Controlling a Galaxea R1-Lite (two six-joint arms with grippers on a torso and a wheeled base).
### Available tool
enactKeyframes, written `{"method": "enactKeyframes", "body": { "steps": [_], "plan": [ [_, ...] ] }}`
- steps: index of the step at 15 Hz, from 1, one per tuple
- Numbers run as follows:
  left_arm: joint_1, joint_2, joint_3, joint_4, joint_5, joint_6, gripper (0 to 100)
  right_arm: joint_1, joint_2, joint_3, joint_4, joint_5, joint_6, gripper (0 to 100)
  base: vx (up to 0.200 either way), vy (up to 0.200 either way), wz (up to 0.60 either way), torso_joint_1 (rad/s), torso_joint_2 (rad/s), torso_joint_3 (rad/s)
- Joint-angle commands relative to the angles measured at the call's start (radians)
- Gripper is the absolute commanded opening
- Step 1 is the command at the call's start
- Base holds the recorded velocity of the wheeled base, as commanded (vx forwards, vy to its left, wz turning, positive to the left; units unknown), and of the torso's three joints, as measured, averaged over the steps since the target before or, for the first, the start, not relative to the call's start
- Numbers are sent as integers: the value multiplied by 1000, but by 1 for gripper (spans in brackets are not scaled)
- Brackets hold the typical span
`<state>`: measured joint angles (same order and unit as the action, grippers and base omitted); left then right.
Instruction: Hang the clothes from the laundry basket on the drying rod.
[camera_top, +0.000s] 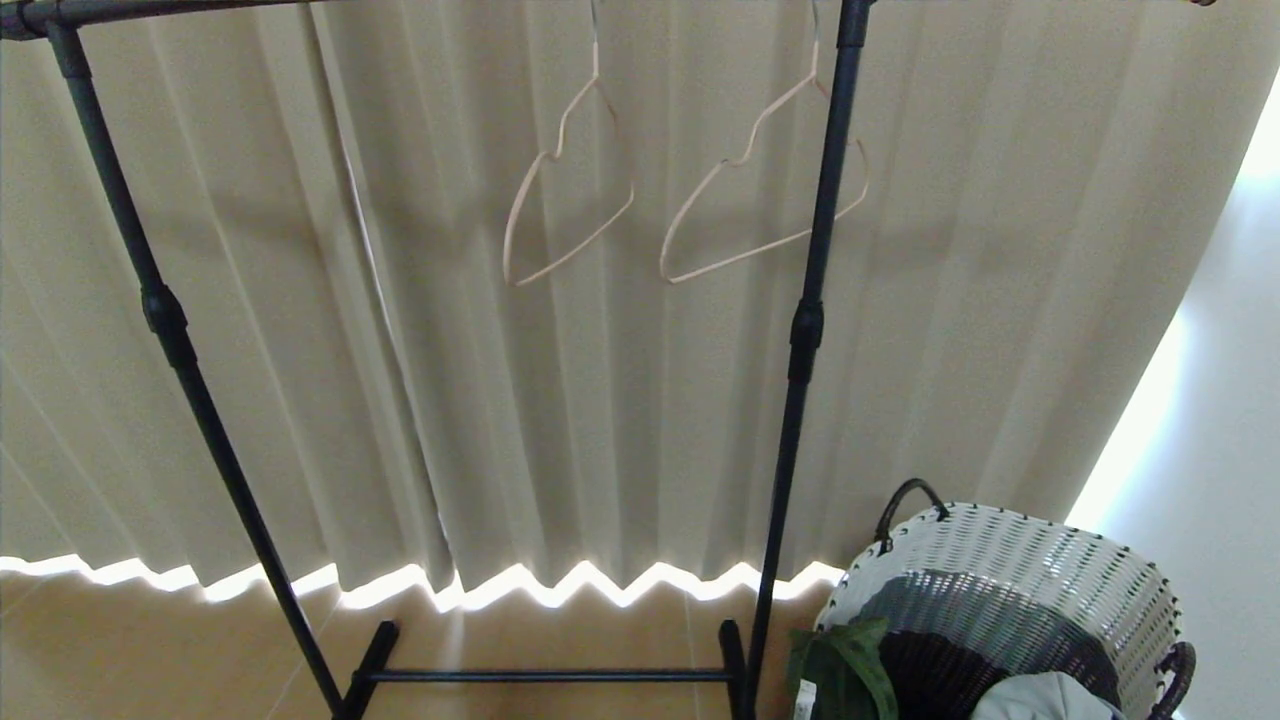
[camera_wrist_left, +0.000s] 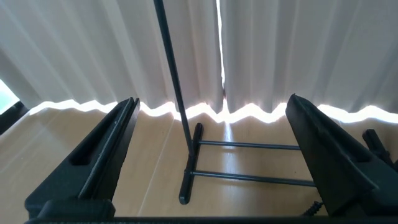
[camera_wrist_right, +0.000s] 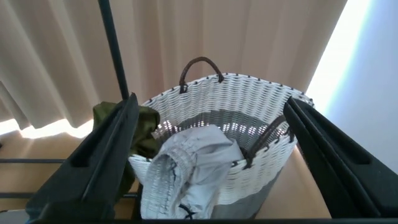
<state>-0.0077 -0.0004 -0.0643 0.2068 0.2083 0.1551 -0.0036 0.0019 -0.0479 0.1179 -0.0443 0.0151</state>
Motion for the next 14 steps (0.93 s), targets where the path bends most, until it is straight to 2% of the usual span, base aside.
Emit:
{"method": "enactKeyframes", "body": {
  "steps": [1, 4, 6, 8, 10, 12, 14],
  "plan": [
    [0, 0, 0, 0, 0, 1, 100, 1, 1, -1, 0, 0, -24, 100, 0, 0, 0, 0, 0, 0],
    [0, 0, 0, 2, -21, 12, 100, 7, 24, -35, 20, 12, -179, 100, 0, 0, 0, 0, 0, 0],
    [0, 0, 0, 0, -29, 11, 100, 25, 153, -79, 60, 1, -282, 100, 0, 0, 0, 0, 0, 0],
    [0, 0, 0, 0, -29, 11, 100, 27, 320, -96, 66, -2, -303, 100, 0, 0, 0, 0, 0, 0],
    [0, 0, 0, 0, -29, 9, 100, 27, 532, -99, 59, 0, -380, 100, 0, 0, 0, 0, 0, 0],
    [0, 0, 0, 0, -29, 9, 100, 28, 641, -99, 43, 1, -403, 100, 0, 0, 0, 0, 0, 0],
    [0, 0, 0, 0, -29, 11, 100, 30, 796, -87, -49, 9, -443, 100, 0, 0, 0, 0, 0, 0]
  ]
}}
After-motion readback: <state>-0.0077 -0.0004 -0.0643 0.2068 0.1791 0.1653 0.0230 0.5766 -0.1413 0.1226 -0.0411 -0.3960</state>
